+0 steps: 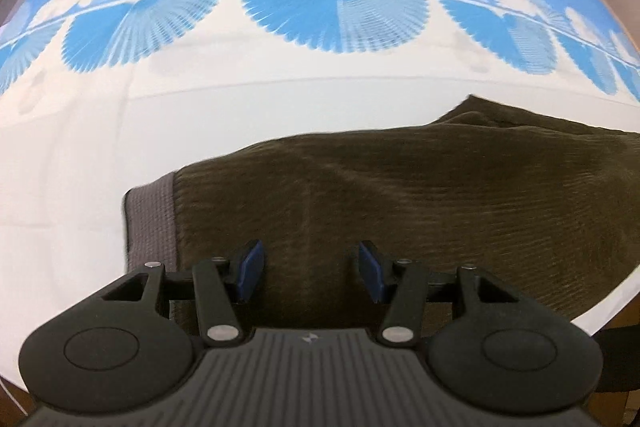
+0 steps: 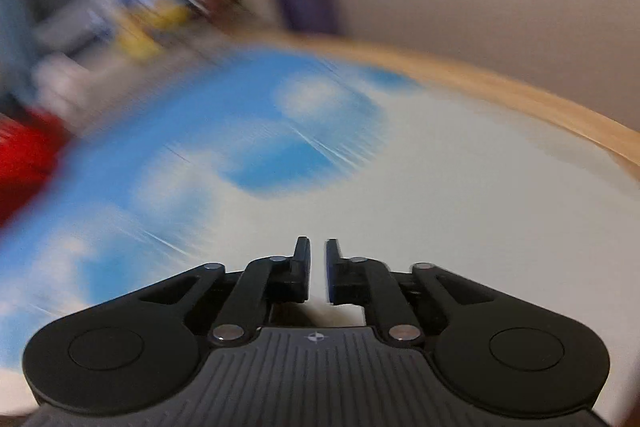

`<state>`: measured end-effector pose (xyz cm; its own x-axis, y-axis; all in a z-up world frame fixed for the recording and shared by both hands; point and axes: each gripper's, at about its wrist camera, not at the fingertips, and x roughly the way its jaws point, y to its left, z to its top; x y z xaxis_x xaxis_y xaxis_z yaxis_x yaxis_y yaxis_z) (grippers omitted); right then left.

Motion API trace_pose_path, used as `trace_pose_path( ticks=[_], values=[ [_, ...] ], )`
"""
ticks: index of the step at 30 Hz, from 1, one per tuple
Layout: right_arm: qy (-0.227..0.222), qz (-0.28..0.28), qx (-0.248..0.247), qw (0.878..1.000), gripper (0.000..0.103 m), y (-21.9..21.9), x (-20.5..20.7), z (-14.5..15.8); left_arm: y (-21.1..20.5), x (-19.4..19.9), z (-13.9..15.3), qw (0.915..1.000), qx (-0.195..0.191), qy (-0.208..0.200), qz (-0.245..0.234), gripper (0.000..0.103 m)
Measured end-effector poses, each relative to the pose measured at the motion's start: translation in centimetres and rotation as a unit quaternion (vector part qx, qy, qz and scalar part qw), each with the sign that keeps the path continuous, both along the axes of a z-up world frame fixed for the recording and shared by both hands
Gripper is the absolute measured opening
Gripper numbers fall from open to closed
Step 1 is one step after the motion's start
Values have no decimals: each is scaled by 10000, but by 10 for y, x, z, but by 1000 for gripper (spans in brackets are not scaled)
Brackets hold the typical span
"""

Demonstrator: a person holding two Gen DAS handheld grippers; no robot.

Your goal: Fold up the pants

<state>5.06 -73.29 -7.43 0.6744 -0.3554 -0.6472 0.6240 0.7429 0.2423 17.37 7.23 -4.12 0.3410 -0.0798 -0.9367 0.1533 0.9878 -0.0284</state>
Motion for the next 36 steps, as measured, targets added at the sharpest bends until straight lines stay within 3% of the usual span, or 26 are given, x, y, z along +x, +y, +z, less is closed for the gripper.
trace_pose_path(
  ticks=[3,5,7,11,16,17,18,19,24,28,30,34,36],
  values=[
    [121,1,475,9988,12,-9,-12,-5,-10,3,1,9999,-61,-53,-115,58],
    [140,-102,552,9983,31,-13,-24,2,-14,4,3,9998,-83,-94,-123,58],
    [237,-194,838,9960,41,-17,-37,0,-16,6,5,9998,-127,-127,-101,58],
    [598,-41,1530,9864,41,-15,-57,-11,-20,5,11,9995,-209,-202,-139,58],
    [1188,312,1765,9766,42,6,-62,-28,-25,-2,12,9992,-197,-207,-275,58],
    [1225,354,1705,9771,39,10,-62,-28,-25,-3,11,9992,-189,-206,-286,58],
    [1235,388,1614,9784,30,14,-61,-26,-26,-4,11,9992,-182,-211,-292,58],
    [1168,417,1544,9802,12,17,-62,-23,-26,-5,12,9992,-183,-218,-296,58],
    [181,-223,1196,9924,11,22,-88,23,-25,-8,13,9989,-216,-255,-336,58],
    [1296,-623,1377,9800,14,22,-89,-9,-23,-11,12,9988,-213,-228,-375,58],
    [1532,-647,1234,9783,16,26,-88,-10,-22,-13,9,9988,-196,-179,-402,58],
    [1697,-604,452,9826,16,44,-87,8,-17,-16,7,9989,-100,-145,-434,58],
    [2174,-512,449,9737,16,42,-84,-2,-13,-16,7,9992,-113,-144,-356,58]
  ],
)
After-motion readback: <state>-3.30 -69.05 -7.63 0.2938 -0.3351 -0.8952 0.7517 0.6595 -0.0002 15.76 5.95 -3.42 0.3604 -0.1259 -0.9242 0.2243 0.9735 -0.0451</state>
